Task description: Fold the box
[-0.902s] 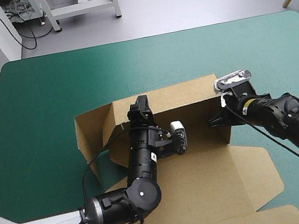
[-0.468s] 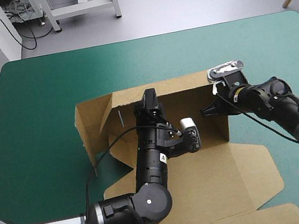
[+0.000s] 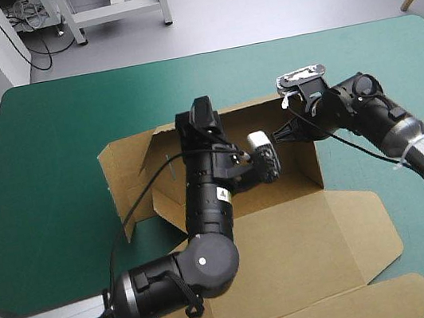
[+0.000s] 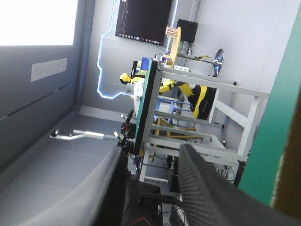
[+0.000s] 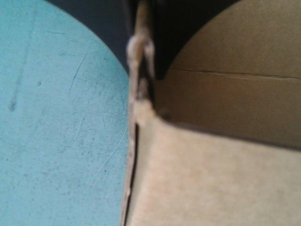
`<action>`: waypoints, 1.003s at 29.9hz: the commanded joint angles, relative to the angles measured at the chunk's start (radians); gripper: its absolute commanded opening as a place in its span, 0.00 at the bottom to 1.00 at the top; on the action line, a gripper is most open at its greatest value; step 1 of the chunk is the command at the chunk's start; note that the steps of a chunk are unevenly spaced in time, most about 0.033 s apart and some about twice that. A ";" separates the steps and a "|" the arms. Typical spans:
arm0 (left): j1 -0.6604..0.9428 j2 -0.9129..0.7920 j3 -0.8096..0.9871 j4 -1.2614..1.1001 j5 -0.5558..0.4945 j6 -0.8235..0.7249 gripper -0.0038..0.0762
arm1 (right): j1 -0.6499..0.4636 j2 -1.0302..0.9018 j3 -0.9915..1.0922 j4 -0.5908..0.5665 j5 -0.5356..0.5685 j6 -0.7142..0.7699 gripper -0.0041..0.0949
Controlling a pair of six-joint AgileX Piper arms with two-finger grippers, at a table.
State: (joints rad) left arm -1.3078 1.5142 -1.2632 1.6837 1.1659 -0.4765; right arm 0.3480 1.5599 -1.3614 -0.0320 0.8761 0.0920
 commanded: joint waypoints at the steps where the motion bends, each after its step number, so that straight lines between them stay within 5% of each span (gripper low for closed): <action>1: 0.097 -0.075 -0.060 0.114 -0.044 -0.005 0.24 | -0.042 0.017 -0.089 0.067 0.055 -0.020 0.02; 4: 0.233 -0.121 -0.079 0.045 -0.145 -0.042 0.03 | -0.106 0.054 -0.137 0.152 0.101 -0.074 0.02; 13: 0.686 -0.189 -0.150 -0.310 -0.368 -0.042 0.04 | -0.160 0.202 -0.220 0.178 0.193 -0.102 0.02; 26: 1.323 -0.191 -0.165 -1.310 -0.351 0.349 0.04 | -0.158 0.316 -0.368 0.169 0.225 -0.104 0.03; 30: 1.442 -0.191 -0.165 -1.531 -0.320 0.485 0.04 | -0.139 0.319 -0.381 0.089 0.225 -0.113 0.20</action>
State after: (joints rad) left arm 0.0696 1.3613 -1.3926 0.3034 0.8725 -0.0822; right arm 0.1988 1.9169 -1.7171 0.1266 1.0515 0.0000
